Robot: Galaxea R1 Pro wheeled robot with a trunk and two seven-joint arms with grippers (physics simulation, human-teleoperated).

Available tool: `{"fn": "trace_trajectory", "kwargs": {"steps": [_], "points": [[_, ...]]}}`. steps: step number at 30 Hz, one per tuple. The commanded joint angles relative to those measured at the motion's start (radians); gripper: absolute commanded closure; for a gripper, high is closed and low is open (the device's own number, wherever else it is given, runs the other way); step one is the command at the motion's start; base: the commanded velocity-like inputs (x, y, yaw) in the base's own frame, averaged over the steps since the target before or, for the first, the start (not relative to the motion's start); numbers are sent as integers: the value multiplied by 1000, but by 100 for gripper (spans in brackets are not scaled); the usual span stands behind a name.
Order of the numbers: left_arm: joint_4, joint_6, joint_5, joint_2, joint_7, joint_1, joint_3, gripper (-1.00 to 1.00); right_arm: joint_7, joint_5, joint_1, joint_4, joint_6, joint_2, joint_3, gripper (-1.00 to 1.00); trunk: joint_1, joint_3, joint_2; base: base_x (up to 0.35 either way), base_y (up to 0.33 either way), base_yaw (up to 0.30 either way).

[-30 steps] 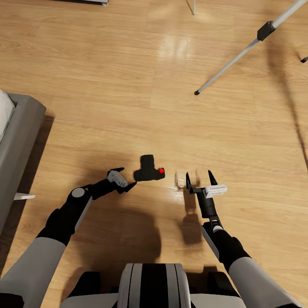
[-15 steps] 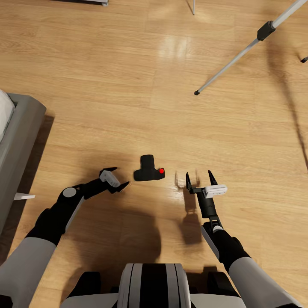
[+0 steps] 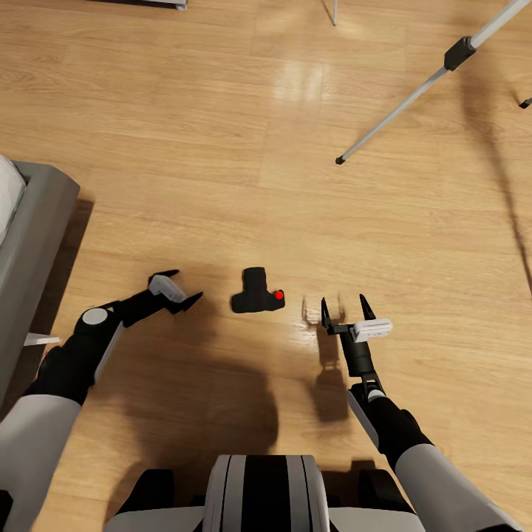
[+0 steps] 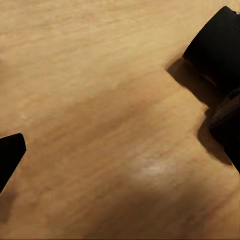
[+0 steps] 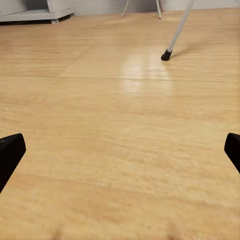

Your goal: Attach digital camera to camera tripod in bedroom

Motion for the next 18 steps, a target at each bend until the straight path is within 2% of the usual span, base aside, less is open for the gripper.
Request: {"fn": "trace_trajectory", "kwargs": {"steps": [1,9,14,16,18], "points": [[2,1,-6,1,-2,-9,5,-100,-1,-10,-1,0,-3,-2,7,-100,0,0,0,0,0,0],[87,10,-6,1,-2,-110,22,-100,-2,-10,-1,0,-3,-2,7,-100,0,0,0,0,0,0],[213,10,-6,-7,-2,-197,23,-100,-2,-10,-1,0,-3,-2,7,-100,0,0,0,0,0,0],[290,9,-6,-17,-2,-254,23,-100,-2,-10,-1,0,-3,-2,7,-100,0,0,0,0,0,0],[334,9,-6,-25,-2,-288,23,-100,-2,-10,-1,0,-3,-2,7,-100,0,0,0,0,0,0]]}}
